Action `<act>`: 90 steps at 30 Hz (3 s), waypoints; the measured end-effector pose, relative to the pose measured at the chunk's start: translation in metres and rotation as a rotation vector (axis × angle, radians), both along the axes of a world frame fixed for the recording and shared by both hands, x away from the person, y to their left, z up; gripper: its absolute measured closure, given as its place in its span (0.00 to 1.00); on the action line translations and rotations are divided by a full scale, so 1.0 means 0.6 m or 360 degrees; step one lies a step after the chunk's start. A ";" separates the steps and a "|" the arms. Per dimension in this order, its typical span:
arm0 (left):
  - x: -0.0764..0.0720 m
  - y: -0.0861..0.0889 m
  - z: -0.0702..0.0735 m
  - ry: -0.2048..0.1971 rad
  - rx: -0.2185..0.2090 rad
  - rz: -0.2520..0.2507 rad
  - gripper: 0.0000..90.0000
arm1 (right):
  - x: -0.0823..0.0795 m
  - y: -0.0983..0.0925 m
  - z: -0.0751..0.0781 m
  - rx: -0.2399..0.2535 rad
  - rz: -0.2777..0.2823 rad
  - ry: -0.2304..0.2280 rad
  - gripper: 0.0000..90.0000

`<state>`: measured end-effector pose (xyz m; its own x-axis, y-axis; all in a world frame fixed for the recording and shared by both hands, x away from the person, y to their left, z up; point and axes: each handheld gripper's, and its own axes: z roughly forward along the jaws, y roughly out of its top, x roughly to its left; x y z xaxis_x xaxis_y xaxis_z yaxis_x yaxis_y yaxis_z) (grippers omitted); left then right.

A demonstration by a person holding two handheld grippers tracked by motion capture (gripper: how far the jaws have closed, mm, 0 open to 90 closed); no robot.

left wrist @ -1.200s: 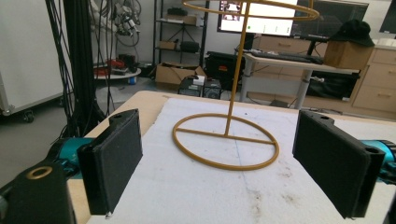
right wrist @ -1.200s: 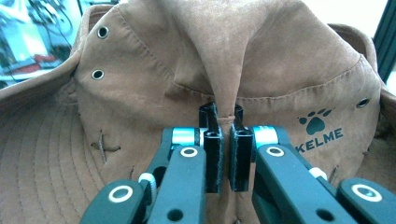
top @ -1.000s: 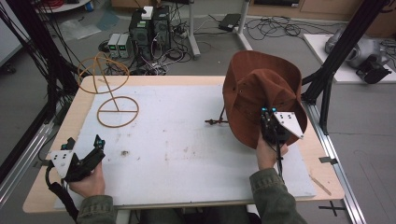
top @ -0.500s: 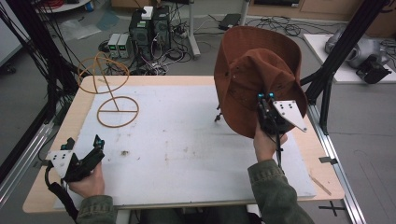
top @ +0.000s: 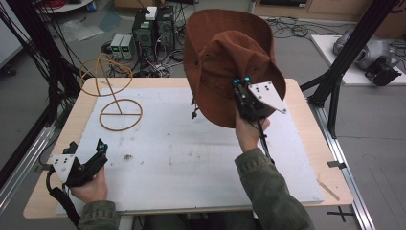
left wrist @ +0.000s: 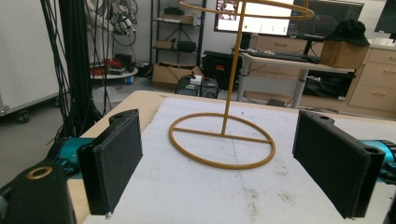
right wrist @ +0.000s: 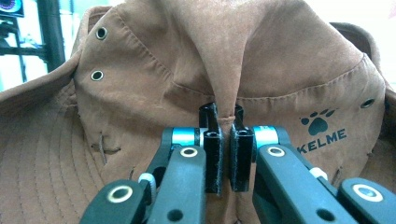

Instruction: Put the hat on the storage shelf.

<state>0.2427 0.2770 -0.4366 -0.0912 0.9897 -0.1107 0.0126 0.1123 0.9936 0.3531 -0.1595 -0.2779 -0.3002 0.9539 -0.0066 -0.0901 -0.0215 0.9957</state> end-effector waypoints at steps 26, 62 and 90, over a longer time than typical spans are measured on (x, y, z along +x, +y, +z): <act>-0.020 0.019 -0.001 0.0001 -0.0029 0.0036 0.18 | 0.104 0.335 0.025 -0.0045 0.0655 0.0030 0.97; -0.021 0.025 -0.005 0.0010 -0.0077 0.0023 0.18 | 0.155 0.489 -0.003 -0.0203 0.0907 0.0264 0.89; -0.017 0.022 -0.005 0.0007 -0.0062 0.0011 0.18 | 0.148 0.429 0.039 -0.0219 0.0887 0.0303 0.12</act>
<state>0.2323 0.2901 -0.4398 -0.0988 0.9839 -0.1487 0.0161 0.1510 0.9884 0.4422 0.0977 -0.2546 -0.7624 0.6469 -0.0159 0.0778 0.1160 0.9902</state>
